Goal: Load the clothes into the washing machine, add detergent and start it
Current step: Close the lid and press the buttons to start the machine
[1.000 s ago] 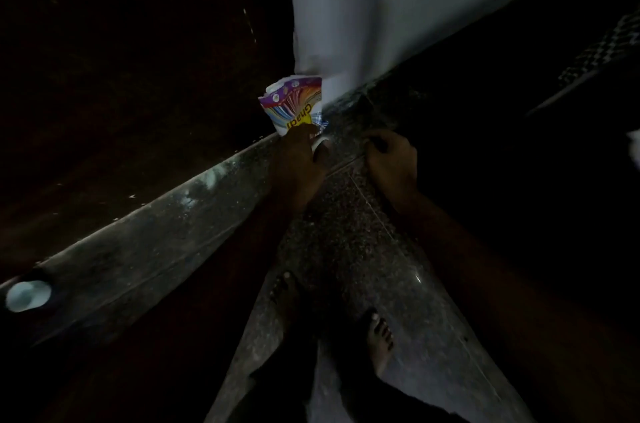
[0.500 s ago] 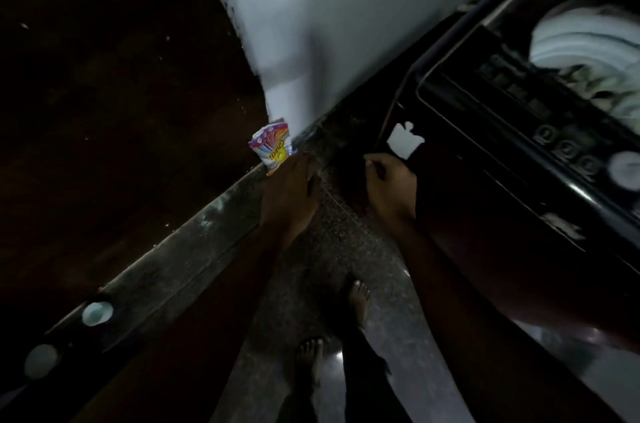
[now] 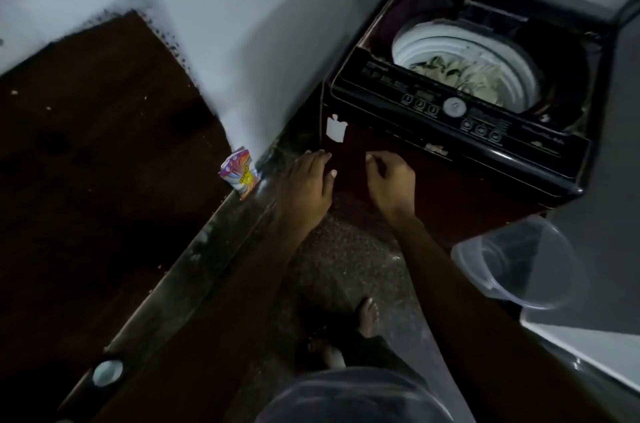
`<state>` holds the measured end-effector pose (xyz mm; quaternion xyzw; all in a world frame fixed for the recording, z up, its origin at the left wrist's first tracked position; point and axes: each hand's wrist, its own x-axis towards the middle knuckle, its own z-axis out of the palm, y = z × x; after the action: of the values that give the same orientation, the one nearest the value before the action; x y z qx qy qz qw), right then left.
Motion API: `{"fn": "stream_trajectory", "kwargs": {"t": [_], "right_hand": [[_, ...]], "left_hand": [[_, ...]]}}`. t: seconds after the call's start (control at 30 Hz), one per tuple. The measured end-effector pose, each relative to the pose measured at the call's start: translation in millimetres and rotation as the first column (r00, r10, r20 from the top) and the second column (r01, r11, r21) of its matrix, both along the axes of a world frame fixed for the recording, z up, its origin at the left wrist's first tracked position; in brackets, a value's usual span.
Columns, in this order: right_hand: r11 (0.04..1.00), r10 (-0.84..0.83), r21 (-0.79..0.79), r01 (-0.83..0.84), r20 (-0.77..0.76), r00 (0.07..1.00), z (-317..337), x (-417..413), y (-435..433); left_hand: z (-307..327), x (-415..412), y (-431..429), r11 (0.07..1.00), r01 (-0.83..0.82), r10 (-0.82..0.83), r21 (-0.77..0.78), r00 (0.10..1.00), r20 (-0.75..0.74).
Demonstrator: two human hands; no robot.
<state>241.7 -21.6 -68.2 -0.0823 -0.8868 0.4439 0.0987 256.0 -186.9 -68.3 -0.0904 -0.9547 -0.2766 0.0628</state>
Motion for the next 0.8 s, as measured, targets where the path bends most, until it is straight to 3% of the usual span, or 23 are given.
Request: {"fn": "stream_trajectory", "kwargs": {"t": [0.37, 0.8], "right_hand": [[0.92, -0.136, 0.33, 0.209, -0.231, 0.963, 54, 4, 94], [0.86, -0.155, 0.417, 0.293, -0.334, 0.93, 129, -35, 186]], "left_hand": [[63, -42, 91, 0.97, 0.216, -0.233, -0.108, 0.955, -0.182], [137, -93, 184, 0.945, 0.243, -0.308, -0.218, 0.887, -0.345]]}}
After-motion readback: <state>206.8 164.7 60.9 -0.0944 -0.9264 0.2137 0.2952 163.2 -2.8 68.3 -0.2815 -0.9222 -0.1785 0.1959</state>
